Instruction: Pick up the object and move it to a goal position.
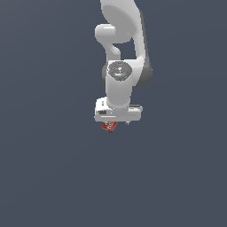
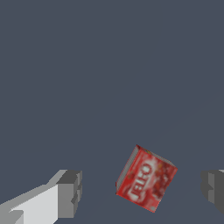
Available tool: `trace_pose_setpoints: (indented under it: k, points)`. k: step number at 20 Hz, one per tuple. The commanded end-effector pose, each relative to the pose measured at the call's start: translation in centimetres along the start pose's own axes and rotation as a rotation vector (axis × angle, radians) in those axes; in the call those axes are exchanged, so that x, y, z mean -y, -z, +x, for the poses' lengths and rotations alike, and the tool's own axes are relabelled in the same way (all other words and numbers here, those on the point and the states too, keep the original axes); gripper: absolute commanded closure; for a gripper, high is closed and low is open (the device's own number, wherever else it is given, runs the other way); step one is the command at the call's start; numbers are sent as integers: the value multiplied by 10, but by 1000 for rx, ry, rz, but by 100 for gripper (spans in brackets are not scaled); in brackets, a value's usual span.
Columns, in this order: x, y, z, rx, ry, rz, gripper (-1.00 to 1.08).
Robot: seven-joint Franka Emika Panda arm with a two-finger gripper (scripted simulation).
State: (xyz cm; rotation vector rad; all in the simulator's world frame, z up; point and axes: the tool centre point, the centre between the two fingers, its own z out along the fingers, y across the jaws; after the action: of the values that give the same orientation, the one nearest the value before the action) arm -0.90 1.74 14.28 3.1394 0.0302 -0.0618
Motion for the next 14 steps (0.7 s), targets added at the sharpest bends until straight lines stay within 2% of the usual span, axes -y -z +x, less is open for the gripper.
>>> trace_pose_setpoints:
  k: [1,14]
  points:
    - [0,0,0,0,0,0,-92]
    - [-10,1,-5,3,-34,25,-92]
